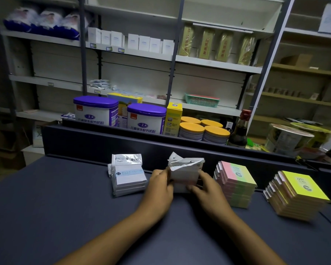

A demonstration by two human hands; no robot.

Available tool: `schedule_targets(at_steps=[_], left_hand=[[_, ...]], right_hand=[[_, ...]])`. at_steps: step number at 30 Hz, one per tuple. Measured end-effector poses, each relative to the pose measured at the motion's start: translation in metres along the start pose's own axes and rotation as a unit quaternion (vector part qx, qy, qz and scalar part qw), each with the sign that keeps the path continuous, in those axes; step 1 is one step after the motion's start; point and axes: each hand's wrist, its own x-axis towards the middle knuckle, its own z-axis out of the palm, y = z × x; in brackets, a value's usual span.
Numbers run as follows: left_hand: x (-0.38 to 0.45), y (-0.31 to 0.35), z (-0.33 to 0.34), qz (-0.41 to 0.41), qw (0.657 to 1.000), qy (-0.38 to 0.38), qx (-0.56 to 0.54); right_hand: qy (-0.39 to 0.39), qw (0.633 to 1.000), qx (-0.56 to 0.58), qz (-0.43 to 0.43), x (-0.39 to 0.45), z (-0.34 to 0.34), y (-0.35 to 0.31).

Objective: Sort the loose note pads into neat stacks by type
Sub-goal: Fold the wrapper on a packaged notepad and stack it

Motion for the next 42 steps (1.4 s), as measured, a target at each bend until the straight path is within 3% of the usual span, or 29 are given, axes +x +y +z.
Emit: schedule_targets(at_steps=[5, 9, 18, 25, 30, 35, 42], left_hand=[[0.006, 0.012, -0.01, 0.009, 0.997, 0.078, 0.004], [0.009, 0.016, -0.017, -0.007, 0.998, 0.05, 0.044], [0.015, 0.015, -0.008, -0.032, 0.987, -0.012, 0.159], [0.016, 0.012, -0.005, -0.059, 0.99, -0.043, 0.124], [0.01, 0.008, -0.009, -0.039, 0.992, -0.096, 0.078], [0.01, 0.003, -0.012, -0.006, 0.993, -0.074, 0.092], [0.009, 0.003, -0.009, 0.014, 0.993, -0.065, 0.099]], right_hand=[[0.038, 0.996, 0.086, -0.008, 0.006, -0.005, -0.007], [0.08, 0.984, 0.14, 0.077, 0.007, -0.007, -0.006], [0.06, 0.988, -0.02, 0.137, 0.003, -0.008, -0.005], [0.059, 0.982, -0.142, 0.111, 0.001, -0.003, -0.011], [0.035, 0.987, -0.129, 0.094, 0.001, -0.007, -0.014], [-0.013, 0.989, -0.13, 0.065, -0.001, -0.008, -0.015], [-0.014, 0.99, -0.137, 0.038, -0.001, -0.008, -0.016]])
